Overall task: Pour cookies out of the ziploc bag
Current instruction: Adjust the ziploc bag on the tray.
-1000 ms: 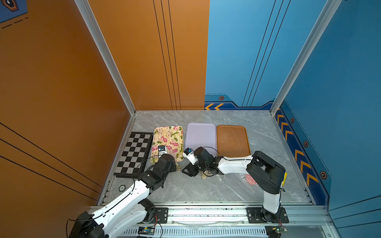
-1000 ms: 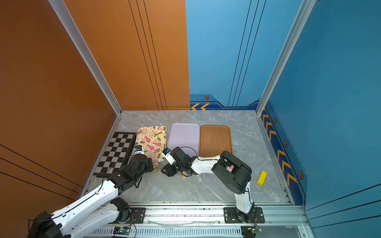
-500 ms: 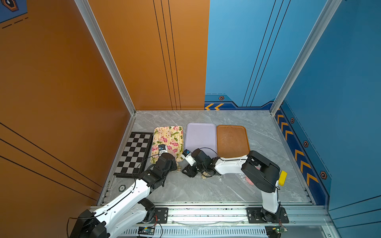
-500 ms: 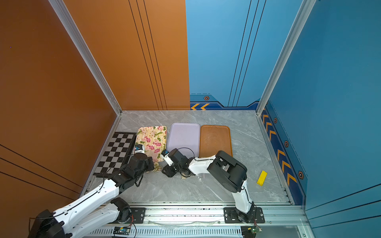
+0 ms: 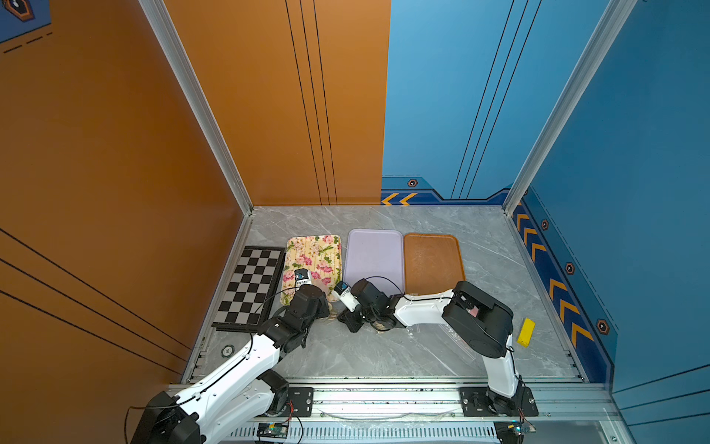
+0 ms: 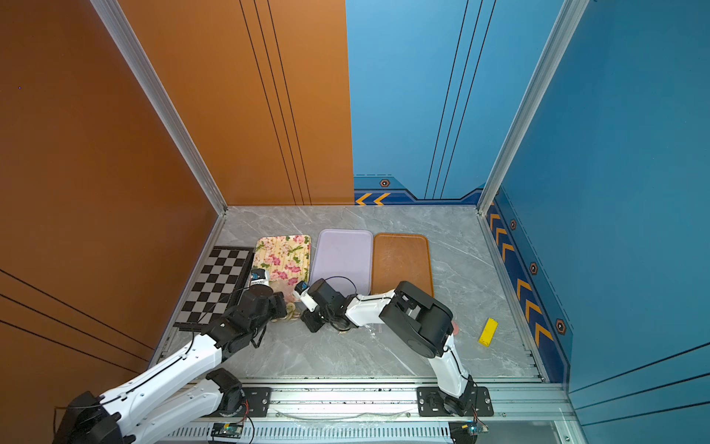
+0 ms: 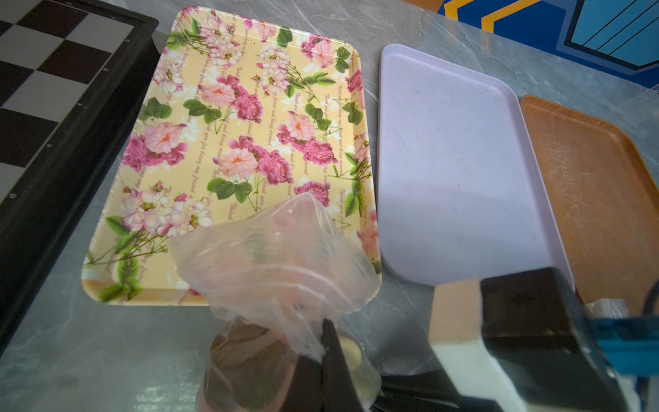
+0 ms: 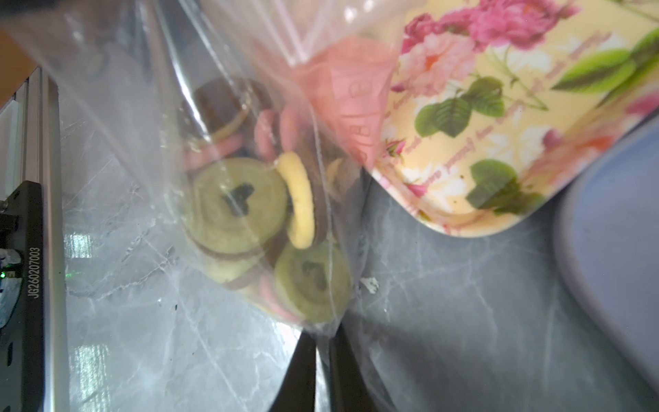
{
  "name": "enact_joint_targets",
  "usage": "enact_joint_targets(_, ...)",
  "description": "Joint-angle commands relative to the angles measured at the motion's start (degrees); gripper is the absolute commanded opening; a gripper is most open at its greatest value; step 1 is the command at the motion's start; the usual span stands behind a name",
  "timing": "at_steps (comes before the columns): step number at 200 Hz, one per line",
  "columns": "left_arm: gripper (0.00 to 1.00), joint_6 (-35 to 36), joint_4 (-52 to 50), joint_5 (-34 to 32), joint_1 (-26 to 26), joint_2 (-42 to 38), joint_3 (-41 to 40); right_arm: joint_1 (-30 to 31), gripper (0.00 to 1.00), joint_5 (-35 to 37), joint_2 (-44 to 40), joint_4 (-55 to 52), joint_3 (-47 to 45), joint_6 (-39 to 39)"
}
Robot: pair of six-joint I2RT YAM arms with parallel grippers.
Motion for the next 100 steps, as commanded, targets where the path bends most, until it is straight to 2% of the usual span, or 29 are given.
enact_joint_targets(1, 0.00, 0.82, -0.14, 0.20, 0.92, -1.54, -0.76, 0.11, 0.05, 1.22, 0.23, -0.72, 0.49, -0.13)
enact_joint_targets(9, 0.01, 0.73, -0.40, 0.20, 1.02, -1.76, -0.78, 0.04, 0.00, 1.31, 0.14, -0.72, 0.46, -0.14)
enact_joint_targets(45, 0.33, 1.65, -4.55, 1.46, 1.28, -2.81, -0.26, -0.30, 0.00, 1.66, 0.00, -0.54, 0.18, 0.76)
enact_joint_targets(76, 0.52, 0.28, -8.38, 3.25, 1.10, -6.48, -1.70, -2.30, 0.00, 1.01, -0.56, -0.65, -0.25, 3.36)
enact_joint_targets(100, 0.56, -1.81, -12.12, 5.20, 1.01, -9.20, -3.11, -3.91, 0.00, 0.87, -1.50, 0.34, -1.42, 5.09)
